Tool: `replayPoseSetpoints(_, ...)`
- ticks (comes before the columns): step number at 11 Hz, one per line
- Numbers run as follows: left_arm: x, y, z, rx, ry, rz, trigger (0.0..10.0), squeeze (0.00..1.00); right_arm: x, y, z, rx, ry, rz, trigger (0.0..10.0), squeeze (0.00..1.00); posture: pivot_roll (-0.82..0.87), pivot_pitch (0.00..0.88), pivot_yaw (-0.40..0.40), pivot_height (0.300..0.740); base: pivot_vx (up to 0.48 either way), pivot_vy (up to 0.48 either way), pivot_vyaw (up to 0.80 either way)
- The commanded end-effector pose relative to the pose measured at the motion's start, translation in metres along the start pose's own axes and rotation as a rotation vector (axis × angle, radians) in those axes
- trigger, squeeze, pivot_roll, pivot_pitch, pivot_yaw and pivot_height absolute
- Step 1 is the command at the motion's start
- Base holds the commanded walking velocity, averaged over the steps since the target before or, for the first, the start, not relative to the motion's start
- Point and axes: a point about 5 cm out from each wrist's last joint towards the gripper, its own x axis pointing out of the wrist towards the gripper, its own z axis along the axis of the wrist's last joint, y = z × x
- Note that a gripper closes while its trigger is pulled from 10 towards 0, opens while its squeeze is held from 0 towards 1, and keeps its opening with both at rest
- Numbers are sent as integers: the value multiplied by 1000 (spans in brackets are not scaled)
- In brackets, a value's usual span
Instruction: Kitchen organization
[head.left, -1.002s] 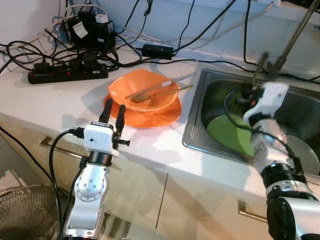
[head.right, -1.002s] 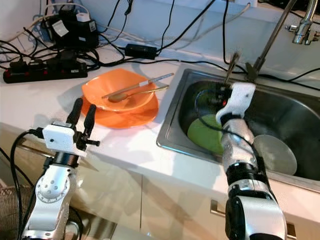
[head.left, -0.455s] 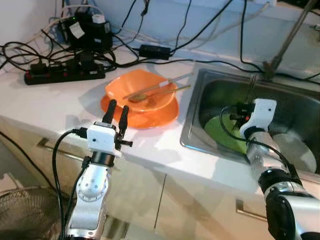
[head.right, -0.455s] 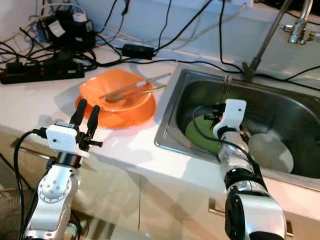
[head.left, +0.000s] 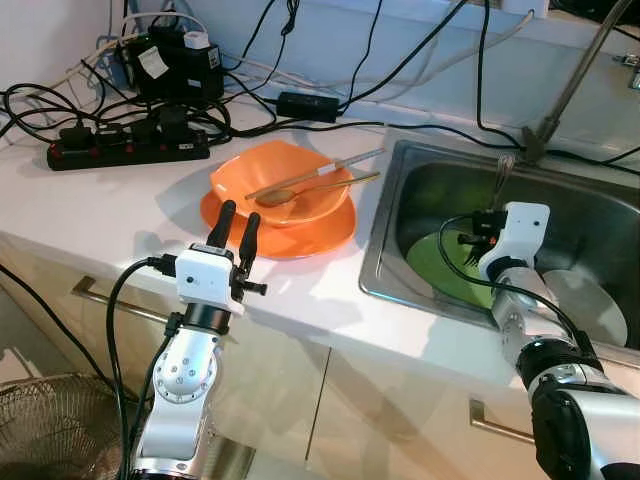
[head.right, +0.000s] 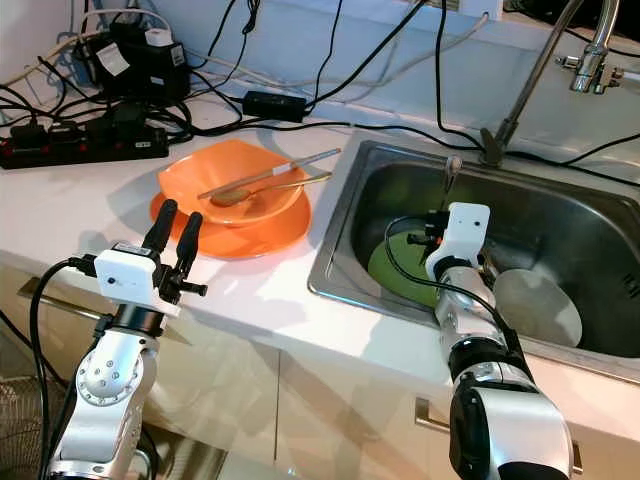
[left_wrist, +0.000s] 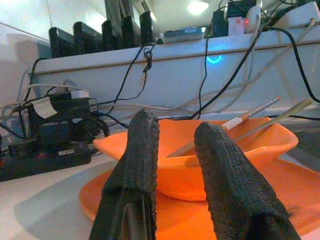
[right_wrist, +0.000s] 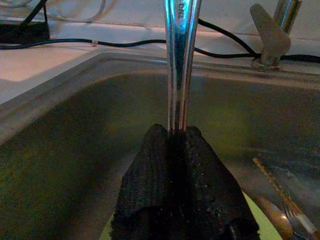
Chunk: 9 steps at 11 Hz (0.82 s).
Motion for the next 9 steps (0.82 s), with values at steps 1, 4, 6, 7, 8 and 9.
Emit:
replayPoseSetpoints(1, -1, -4, -3, -14, 20, -18, 10000, 0, -1, -1, -5, 2, 21, -11, 10000, 1000, 239, 26, -76, 740, 0, 0, 0)
replayPoseSetpoints(4, -1, -4, -4, -14, 26, -20, 10000, 0, -1, -1, -4, -7, 20, -9, 10000, 0, 240, 28, -77, 740, 0, 0, 0)
replayPoseSetpoints(6, -1, -5, -4, -15, 28, -23, 10000, 0, 0, 1, -3, -8, 15, -4, 10000, 0, 237, 28, -76, 740, 0, 0, 0)
replayPoseSetpoints(7, -1, -5, -4, -16, 30, -24, 10000, 0, 0, 2, -2, -11, 10, 9, 10000, 0, 237, 27, -78, 740, 0, 0, 0)
replayPoseSetpoints(8, -1, -6, -5, -15, 31, -25, 10000, 0, 0, 3, -2, -12, 8, 12, 10000, 0, 237, 28, -79, 740, 0, 0, 0)
replayPoseSetpoints(9, 0, -6, -4, -13, 29, -26, 10000, 0, 1, 5, 2, -9, -13, 21, 10000, 0, 238, 29, -80, 740, 0, 0, 0)
